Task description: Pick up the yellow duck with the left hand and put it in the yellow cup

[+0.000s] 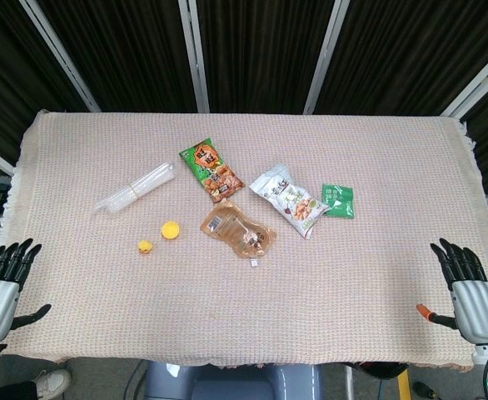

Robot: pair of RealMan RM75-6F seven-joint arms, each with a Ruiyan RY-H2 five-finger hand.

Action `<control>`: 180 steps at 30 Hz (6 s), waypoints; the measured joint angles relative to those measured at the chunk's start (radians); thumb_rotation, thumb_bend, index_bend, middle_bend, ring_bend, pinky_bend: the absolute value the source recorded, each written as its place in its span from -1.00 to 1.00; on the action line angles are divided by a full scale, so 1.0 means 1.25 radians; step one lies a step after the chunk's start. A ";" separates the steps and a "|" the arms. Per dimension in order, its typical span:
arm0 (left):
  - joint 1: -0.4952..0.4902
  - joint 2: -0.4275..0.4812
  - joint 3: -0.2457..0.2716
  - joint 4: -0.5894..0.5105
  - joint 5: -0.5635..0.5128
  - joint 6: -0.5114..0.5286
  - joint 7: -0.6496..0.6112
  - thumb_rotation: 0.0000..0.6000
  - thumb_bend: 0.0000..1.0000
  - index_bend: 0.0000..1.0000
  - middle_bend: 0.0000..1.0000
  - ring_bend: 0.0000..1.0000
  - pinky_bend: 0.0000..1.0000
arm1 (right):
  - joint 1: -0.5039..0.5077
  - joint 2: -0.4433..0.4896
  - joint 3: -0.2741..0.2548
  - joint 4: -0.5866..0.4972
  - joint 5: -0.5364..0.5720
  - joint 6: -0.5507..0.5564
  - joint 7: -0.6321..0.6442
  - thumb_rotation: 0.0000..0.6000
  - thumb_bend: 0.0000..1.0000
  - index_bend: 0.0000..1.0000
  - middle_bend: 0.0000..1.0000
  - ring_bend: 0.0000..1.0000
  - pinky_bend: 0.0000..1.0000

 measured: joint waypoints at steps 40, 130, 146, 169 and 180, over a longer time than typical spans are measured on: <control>-0.138 -0.039 -0.086 -0.060 -0.154 -0.198 0.150 1.00 -0.64 -0.48 -1.00 -1.00 -1.00 | 0.003 0.005 -0.002 -0.006 0.005 -0.013 0.018 1.00 -0.98 -0.95 -1.00 -1.00 -1.00; -0.590 -0.459 -0.181 0.235 -0.644 -0.379 0.491 1.00 -0.17 -0.07 -1.00 -1.00 -1.00 | 0.009 0.016 0.014 -0.007 0.030 -0.022 0.093 1.00 -0.98 -0.95 -1.00 -1.00 -1.00; -0.603 -0.473 -0.179 0.267 -0.667 -0.377 0.485 1.00 -0.30 -0.49 -1.00 -1.00 -1.00 | 0.006 0.015 0.015 -0.009 0.027 -0.014 0.092 1.00 -0.98 -0.95 -1.00 -1.00 -1.00; -0.452 -0.273 -0.080 0.019 -0.439 -0.225 0.315 1.00 -0.48 -0.93 -1.00 -1.00 -1.00 | 0.009 0.016 0.014 -0.011 0.045 -0.033 0.066 1.00 -0.98 -0.95 -1.00 -1.00 -1.00; -0.236 -0.063 0.107 -0.086 -0.184 -0.012 0.183 1.00 -1.00 -1.00 -1.00 -1.00 -1.00 | 0.011 0.007 0.015 -0.011 0.050 -0.035 0.028 1.00 -0.98 -0.95 -1.00 -1.00 -1.00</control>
